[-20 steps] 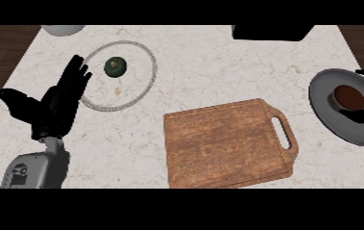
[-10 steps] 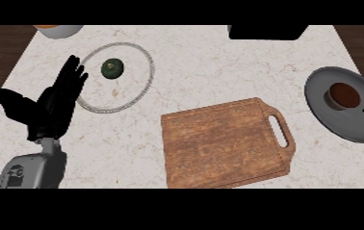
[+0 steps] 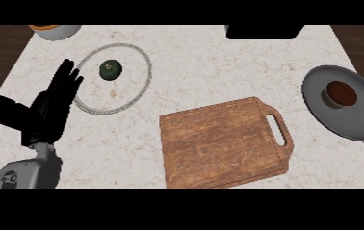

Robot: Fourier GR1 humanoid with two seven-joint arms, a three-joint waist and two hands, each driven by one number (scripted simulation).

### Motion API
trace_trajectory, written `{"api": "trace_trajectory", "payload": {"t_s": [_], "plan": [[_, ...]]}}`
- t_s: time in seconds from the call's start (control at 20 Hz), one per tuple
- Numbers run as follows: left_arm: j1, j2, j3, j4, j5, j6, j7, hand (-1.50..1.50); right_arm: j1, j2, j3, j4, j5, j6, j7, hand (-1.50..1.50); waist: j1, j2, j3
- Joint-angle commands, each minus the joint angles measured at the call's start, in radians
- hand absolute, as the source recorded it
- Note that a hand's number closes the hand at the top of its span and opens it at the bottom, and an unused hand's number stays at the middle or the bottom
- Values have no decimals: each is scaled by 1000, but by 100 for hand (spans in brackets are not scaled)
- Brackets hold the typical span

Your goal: Pick the cupcake from the cutting board and place it in the pan

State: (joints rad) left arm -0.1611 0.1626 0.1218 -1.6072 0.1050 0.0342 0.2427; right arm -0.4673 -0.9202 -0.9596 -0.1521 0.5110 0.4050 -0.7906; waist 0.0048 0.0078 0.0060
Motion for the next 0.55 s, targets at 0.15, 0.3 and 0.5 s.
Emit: {"api": "trace_trajectory", "payload": {"t_s": [0.15, 0.3, 0.5], "plan": [[-12, -8, 16, 26, 4, 14, -7, 0, 175, -30, -9, -12, -44, 239, -193, -150, -18, -2, 1], [0, -17, -5, 12, -5, 9, -7, 0, 188, -23, -2, -36, -53, 209, -196, -150, -6, -1, 2], [34, -2, 0, -2, 6, -21, -26, 0, 197, -42, 1, -46, -73, 210, -174, -150, 2, -2, 2]]}}
